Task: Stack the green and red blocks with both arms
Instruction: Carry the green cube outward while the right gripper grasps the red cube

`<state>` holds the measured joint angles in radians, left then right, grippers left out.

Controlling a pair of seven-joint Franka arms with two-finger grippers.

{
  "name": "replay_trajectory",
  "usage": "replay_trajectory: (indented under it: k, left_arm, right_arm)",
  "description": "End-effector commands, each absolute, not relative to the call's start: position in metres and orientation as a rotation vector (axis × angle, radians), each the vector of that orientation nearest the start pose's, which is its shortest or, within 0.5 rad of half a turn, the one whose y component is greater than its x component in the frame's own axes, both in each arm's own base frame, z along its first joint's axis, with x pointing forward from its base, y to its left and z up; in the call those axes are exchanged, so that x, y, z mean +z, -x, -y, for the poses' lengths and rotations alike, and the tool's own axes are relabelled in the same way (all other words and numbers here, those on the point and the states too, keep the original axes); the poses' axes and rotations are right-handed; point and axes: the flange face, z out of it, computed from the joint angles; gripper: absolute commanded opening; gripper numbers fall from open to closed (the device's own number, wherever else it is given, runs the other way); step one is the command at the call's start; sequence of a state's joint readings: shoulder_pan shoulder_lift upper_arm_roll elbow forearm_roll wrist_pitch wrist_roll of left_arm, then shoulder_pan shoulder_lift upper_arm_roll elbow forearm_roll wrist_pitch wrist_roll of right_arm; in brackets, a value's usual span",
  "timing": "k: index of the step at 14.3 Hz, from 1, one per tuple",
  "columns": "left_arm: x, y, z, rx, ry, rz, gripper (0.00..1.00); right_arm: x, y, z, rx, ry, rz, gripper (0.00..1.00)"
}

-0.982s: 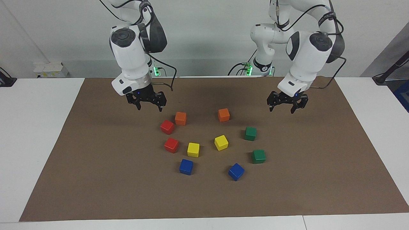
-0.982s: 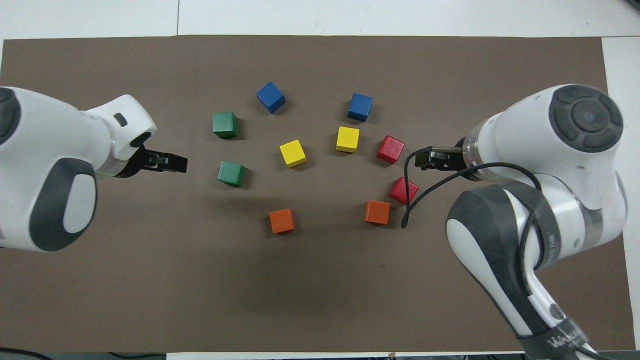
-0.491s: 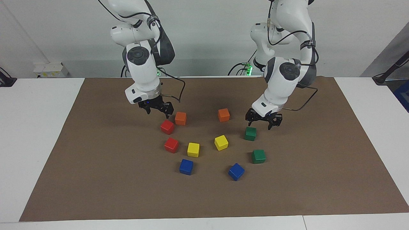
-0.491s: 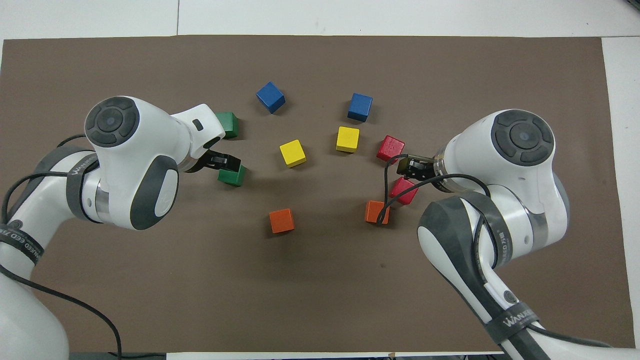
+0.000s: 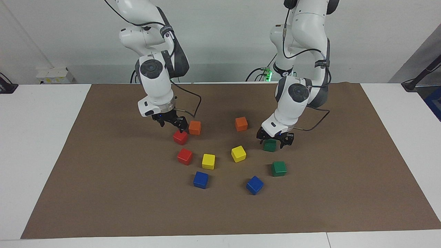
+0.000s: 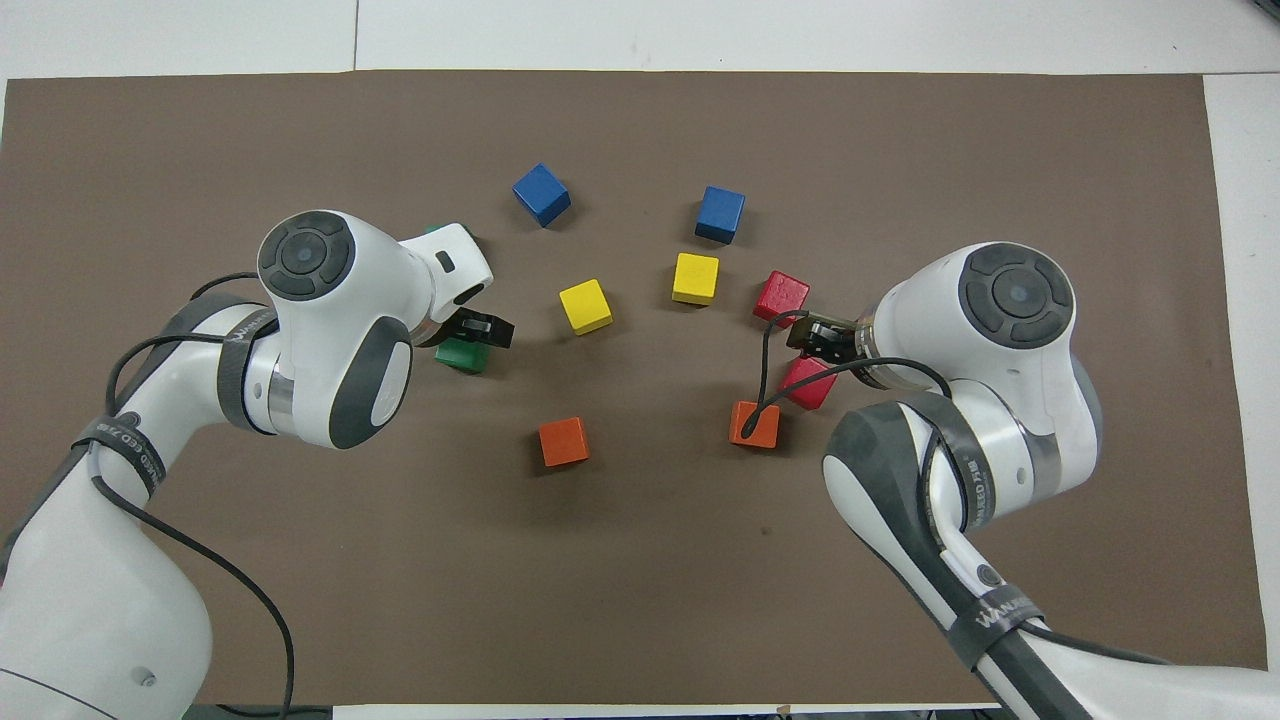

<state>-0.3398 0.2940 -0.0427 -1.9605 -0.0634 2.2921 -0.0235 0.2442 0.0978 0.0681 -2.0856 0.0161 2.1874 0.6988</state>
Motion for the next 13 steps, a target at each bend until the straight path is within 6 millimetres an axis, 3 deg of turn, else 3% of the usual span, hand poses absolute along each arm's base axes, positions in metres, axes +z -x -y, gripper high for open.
replay_trajectory:
  k: [1,4,5,6,9,13]
  left_arm:
    - [0.321,-0.561,0.227,-0.053,3.178,-0.484,1.0]
    - [0.309,-0.554,0.224,-0.049,3.177,-0.473,1.0]
    - [0.306,-0.552,0.223,-0.041,3.178,-0.463,0.97]
    - [0.306,-0.552,0.223,-0.04,3.181,-0.446,0.87]
    - [0.306,-0.551,0.227,-0.038,3.188,-0.394,0.0]
    - [0.314,-0.558,0.222,-0.055,3.195,-0.365,0.0]
  right_arm:
    - [0.37,-0.533,-0.182,-0.012,3.042,-0.627,0.96]
    - [0.357,-0.534,-0.19,-0.025,3.039,-0.611,0.95]
    - [0.357,-0.535,-0.191,-0.04,3.033,-0.612,0.95]
    - [0.354,-0.536,-0.19,-0.054,3.027,-0.612,0.95]
    - [0.343,-0.536,-0.19,-0.043,3.029,-0.616,0.95]
    - [0.332,-0.538,-0.19,-0.063,3.021,-0.613,0.95]
